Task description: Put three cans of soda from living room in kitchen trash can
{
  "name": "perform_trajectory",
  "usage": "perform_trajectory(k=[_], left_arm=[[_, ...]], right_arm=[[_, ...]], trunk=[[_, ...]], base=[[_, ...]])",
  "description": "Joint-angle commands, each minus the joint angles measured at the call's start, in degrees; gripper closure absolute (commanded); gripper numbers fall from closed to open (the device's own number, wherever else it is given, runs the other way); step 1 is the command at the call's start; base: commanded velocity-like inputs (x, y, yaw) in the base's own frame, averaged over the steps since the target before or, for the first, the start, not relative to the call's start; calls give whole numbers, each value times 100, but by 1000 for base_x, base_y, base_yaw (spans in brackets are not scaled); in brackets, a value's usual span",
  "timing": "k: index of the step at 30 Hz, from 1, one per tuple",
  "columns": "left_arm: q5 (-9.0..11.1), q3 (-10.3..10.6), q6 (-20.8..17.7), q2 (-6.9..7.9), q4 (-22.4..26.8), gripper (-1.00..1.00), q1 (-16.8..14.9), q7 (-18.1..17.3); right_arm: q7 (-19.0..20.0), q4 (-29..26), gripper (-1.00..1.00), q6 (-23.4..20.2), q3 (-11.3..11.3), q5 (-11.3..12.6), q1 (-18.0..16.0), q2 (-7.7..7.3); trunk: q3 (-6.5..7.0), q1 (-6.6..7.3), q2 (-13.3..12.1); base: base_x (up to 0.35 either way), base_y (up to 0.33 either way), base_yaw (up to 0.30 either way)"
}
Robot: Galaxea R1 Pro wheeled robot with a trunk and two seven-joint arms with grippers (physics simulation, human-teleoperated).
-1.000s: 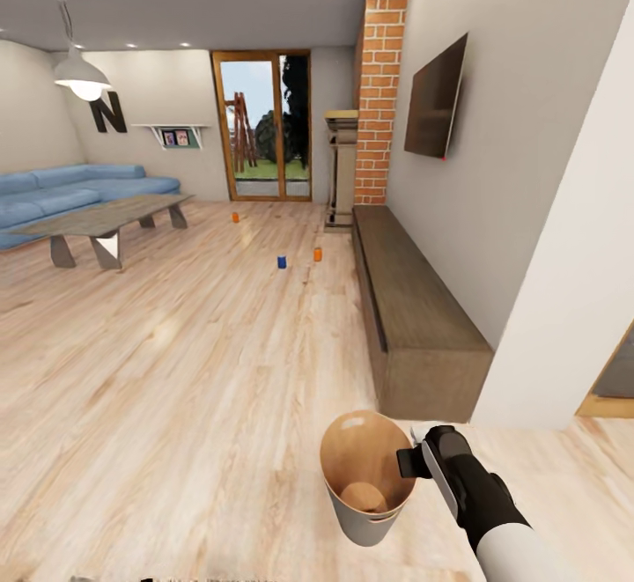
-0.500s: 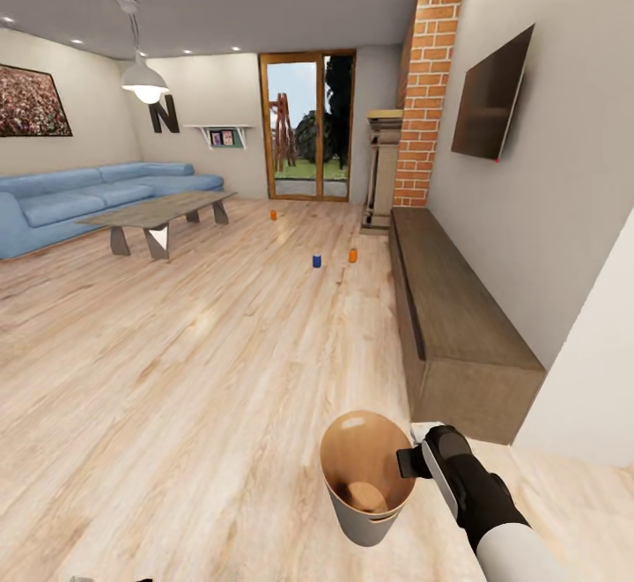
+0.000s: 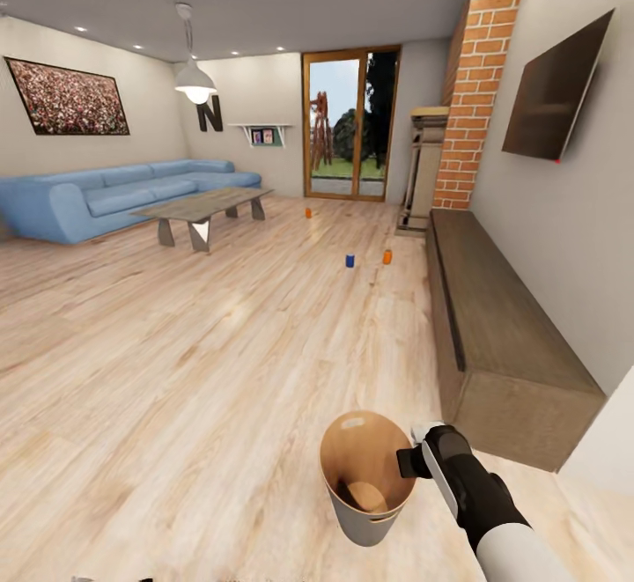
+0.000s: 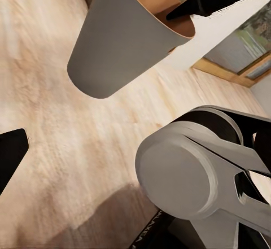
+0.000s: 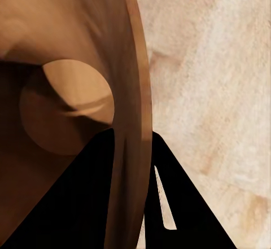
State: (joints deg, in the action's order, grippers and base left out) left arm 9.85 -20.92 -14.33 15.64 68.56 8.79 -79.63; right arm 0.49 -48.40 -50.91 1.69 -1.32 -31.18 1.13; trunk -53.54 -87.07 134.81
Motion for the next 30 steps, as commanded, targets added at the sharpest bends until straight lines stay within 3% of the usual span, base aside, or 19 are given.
perform_trajectory(k=[1,30], left_arm=[[0,0,0,0,0,-100,0,2],[0,0,0,0,0,-100,0,0]], right_arm=[[21,-3,100,2,-2,88,-3,1],[21,-3,100,2,-2,88,-3,1]], trunk=[[-5,1,1],[-164,1,1]], base=[[0,0,245],[0,0,239]])
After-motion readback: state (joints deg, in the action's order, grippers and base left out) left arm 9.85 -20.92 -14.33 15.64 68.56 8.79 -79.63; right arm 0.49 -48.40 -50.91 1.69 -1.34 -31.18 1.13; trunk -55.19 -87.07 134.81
